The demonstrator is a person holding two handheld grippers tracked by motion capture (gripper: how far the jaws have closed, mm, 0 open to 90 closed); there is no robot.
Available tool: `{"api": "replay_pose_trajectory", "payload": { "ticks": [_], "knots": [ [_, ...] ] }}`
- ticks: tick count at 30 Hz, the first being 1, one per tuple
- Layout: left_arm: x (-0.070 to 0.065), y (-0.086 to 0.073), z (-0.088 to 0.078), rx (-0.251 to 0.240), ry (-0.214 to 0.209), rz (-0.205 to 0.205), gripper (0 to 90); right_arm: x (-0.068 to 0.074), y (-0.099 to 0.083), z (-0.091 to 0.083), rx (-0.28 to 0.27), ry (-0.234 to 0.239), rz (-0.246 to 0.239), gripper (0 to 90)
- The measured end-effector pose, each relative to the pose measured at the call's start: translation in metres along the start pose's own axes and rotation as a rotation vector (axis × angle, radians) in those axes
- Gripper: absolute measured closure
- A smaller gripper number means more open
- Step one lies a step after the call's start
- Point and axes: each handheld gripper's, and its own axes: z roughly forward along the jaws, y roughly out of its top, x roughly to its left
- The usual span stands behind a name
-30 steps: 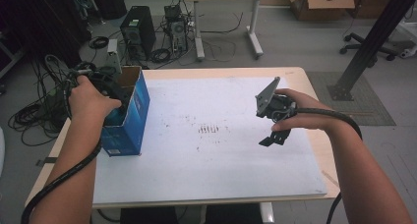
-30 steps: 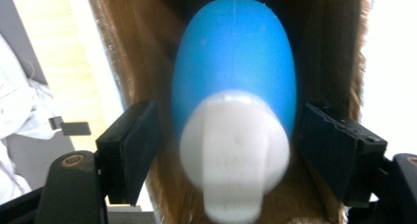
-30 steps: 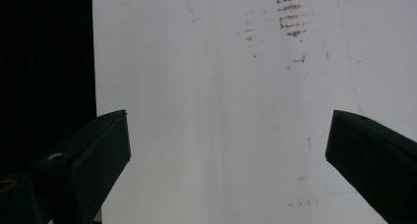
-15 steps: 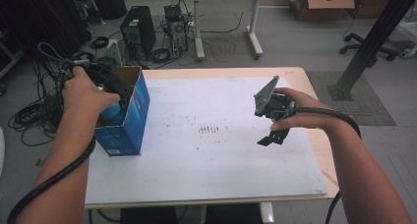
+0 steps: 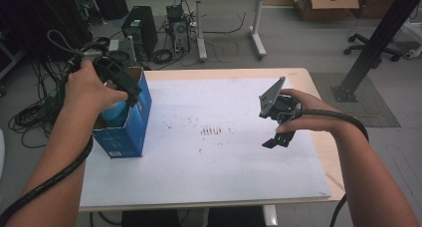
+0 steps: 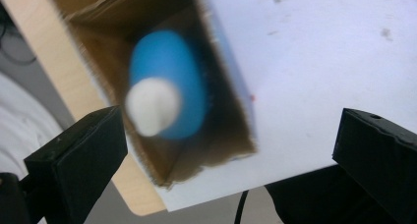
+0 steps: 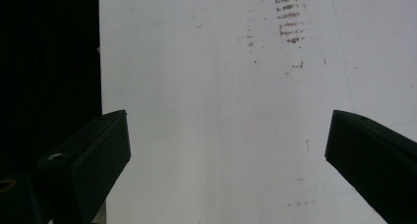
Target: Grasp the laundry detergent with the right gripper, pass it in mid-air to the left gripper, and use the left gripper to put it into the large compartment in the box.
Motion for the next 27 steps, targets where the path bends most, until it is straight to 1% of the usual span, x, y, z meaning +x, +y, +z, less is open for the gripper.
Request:
{"api": "replay_pose_trajectory", "payload": {
  "ticks": [1,2,3,4,8,10,11,13,14,16,18,19,21,22,25,26,27],
  "knots": [
    [-0.003,0.001,-0.003,0.000,-0.001,0.018,0.2,0.000,0.000,-0.001,0.001,0.000,0.000,3.4],
    [-0.007,0.001,-0.005,0.002,0.002,0.028,0.2,0.000,-0.001,-0.002,0.001,-0.002,0.001,3.4],
    [-0.011,0.002,-0.008,0.004,0.014,0.042,0.2,0.000,-0.001,-0.002,0.001,-0.003,0.002,3.4],
    [-0.015,0.002,-0.011,-0.002,0.023,0.059,0.2,0.001,-0.002,-0.003,0.000,-0.005,0.000,3.4],
    [-0.032,0.005,-0.024,-0.021,0.030,0.131,0.2,0.002,-0.003,-0.007,-0.009,-0.012,0.001,3.4],
    [-0.041,0.007,-0.028,-0.026,0.027,0.174,0.2,0.003,-0.004,-0.008,-0.006,-0.015,0.004,3.3],
    [-0.046,0.008,-0.030,-0.028,0.020,0.204,0.2,0.004,-0.005,-0.009,-0.002,-0.016,0.004,3.4],
    [-0.053,0.010,-0.032,-0.035,0.009,0.239,0.2,0.005,-0.005,-0.011,0.000,-0.017,0.004,3.3],
    [-0.058,0.012,-0.033,-0.040,0.006,0.267,0.2,0.005,-0.005,-0.012,0.001,-0.018,0.003,3.4],
    [-0.068,0.013,-0.034,-0.042,-0.016,0.326,0.2,0.006,-0.005,-0.013,0.005,-0.017,-0.002,3.3],
    [-0.080,0.014,-0.034,-0.052,-0.030,0.401,0.2,0.007,-0.004,-0.015,0.007,-0.012,-0.007,3.4],
    [-0.083,0.014,-0.034,-0.052,-0.037,0.418,0.2,0.007,-0.003,-0.015,0.009,-0.014,-0.010,3.2],
    [-0.092,0.014,-0.030,-0.037,-0.048,0.476,0.2,0.008,-0.003,-0.015,0.014,-0.012,-0.011,3.3],
    [-0.097,0.014,-0.027,-0.032,-0.047,0.512,0.2,0.008,-0.002,-0.015,0.020,-0.009,-0.011,3.3],
    [-0.106,0.012,-0.021,-0.009,-0.063,0.576,0.2,0.010,0.000,-0.015,0.034,-0.003,-0.019,3.4],
    [-0.109,0.011,-0.020,-0.013,-0.065,0.603,0.2,0.011,0.000,-0.015,0.041,-0.001,-0.017,3.3],
    [-0.112,0.010,-0.019,-0.016,-0.079,0.621,0.2,0.011,0.001,-0.015,0.045,0.002,-0.020,3.4]
  ]
}}
